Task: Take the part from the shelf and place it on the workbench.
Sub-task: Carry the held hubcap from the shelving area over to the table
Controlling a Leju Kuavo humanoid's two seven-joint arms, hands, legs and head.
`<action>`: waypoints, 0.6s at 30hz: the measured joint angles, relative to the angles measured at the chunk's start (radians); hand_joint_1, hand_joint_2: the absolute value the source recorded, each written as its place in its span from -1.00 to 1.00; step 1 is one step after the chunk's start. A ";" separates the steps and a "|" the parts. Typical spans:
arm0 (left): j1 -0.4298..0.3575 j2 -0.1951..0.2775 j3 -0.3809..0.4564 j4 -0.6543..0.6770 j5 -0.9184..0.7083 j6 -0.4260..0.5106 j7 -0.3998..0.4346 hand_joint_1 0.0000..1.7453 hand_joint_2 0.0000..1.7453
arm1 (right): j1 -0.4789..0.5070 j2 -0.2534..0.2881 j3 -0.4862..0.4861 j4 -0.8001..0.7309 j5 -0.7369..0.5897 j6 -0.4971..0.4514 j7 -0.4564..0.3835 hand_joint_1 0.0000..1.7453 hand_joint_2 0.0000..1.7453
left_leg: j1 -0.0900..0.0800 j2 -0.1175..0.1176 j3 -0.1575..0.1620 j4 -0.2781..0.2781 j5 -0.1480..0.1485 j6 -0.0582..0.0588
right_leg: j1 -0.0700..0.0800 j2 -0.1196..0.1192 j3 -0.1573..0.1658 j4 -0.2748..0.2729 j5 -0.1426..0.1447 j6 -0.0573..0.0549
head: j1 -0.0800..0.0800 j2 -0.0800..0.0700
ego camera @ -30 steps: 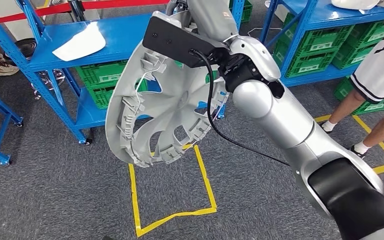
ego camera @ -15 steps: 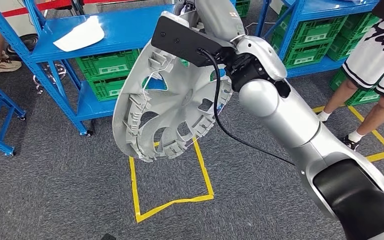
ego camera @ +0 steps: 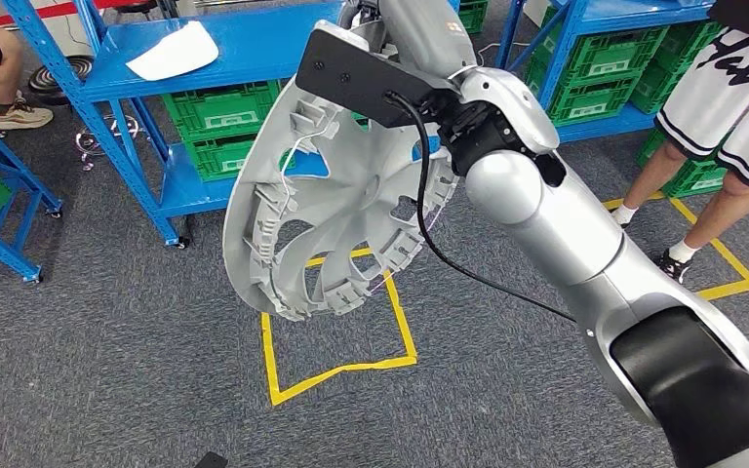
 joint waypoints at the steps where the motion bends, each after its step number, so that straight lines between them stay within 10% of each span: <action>1: -0.001 0.000 0.000 0.000 -0.001 -0.001 0.000 -1.00 1.00 | -0.002 -0.001 0.000 0.001 0.000 0.000 0.000 1.00 1.00 | 0.002 0.002 -0.013 -0.002 0.012 0.010 | 0.000 0.001 -0.012 0.024 -0.030 0.004 | 0.001 0.000; 4: -0.004 -0.001 0.000 -0.001 -0.006 -0.002 -0.006 -1.00 1.00 | -0.005 -0.005 0.000 0.005 -0.002 0.001 -0.001 1.00 1.00 | 0.001 0.005 -0.061 -0.002 0.049 0.026 | 0.000 0.004 -0.061 0.202 -0.168 0.009 | 0.005 0.000; 7: -0.004 -0.001 0.000 -0.001 -0.009 -0.003 -0.014 -1.00 1.00 | -0.005 -0.009 0.000 0.010 -0.006 0.001 -0.003 1.00 1.00 | -0.004 0.007 -0.110 0.004 0.086 0.026 | 0.003 0.006 -0.052 0.310 -0.141 0.004 | 0.006 0.000; 9: -0.004 -0.002 0.000 -0.001 -0.009 -0.004 -0.016 -1.00 1.00 | -0.007 -0.010 0.000 0.011 -0.007 0.001 -0.005 1.00 1.00 | -0.006 0.007 -0.139 0.010 0.107 0.022 | 0.008 0.005 0.038 0.216 -0.109 -0.010 | 0.006 0.000; 12: -0.004 -0.003 0.000 -0.003 -0.010 -0.004 -0.018 -1.00 1.00 | -0.013 -0.011 0.000 0.011 -0.008 0.000 -0.008 1.00 1.00 | -0.009 0.006 -0.159 0.018 0.130 0.008 | 0.019 0.004 0.177 0.017 -0.172 -0.027 | 0.006 0.000; 15: -0.003 0.000 0.000 -0.003 -0.010 -0.005 -0.019 -1.00 1.00 | -0.016 -0.012 0.000 0.012 -0.008 0.002 -0.010 1.00 1.00 | -0.007 0.004 -0.166 0.018 0.139 -0.012 | 0.018 0.002 0.179 -0.008 -0.164 -0.041 | 0.008 0.000; 18: -0.002 0.000 0.000 -0.003 -0.010 -0.007 -0.024 -1.00 1.00 | -0.018 -0.011 0.002 0.013 -0.008 0.010 -0.013 1.00 1.00 | -0.001 0.002 -0.209 0.131 0.044 -0.032 | 0.012 0.000 0.160 -0.013 -0.140 -0.055 | 0.004 0.000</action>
